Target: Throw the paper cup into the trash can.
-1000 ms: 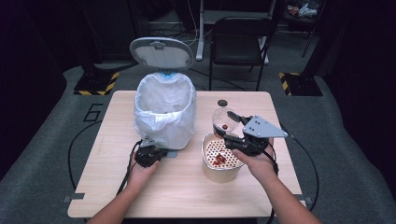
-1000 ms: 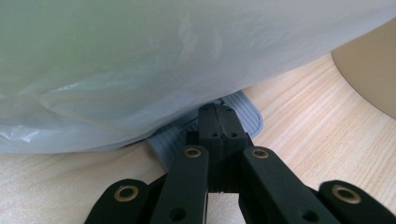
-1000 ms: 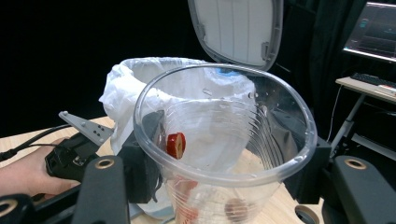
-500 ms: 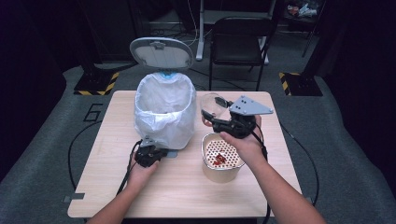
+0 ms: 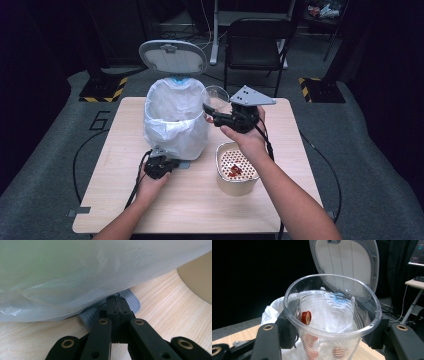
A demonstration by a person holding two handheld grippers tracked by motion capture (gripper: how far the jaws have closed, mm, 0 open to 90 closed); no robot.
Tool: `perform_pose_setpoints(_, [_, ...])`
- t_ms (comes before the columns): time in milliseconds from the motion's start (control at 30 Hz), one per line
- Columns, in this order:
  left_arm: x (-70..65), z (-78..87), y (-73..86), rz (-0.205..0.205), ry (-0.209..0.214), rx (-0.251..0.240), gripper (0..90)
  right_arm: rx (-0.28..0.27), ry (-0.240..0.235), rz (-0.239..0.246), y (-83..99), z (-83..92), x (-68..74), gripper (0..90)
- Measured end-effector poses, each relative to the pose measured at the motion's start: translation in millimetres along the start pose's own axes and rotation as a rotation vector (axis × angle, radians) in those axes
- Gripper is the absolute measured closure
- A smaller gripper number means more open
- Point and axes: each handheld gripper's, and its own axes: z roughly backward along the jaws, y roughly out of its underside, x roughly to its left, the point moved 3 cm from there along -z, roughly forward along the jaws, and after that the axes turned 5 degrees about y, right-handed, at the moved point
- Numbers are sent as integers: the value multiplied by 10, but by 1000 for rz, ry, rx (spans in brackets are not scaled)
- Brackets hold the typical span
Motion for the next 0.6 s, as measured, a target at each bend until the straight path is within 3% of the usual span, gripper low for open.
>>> perform_pose_setpoints(600, [-2, 1, 1, 7, 8, -3, 900, -34, -23, -27, -136, -378, 110, 388])
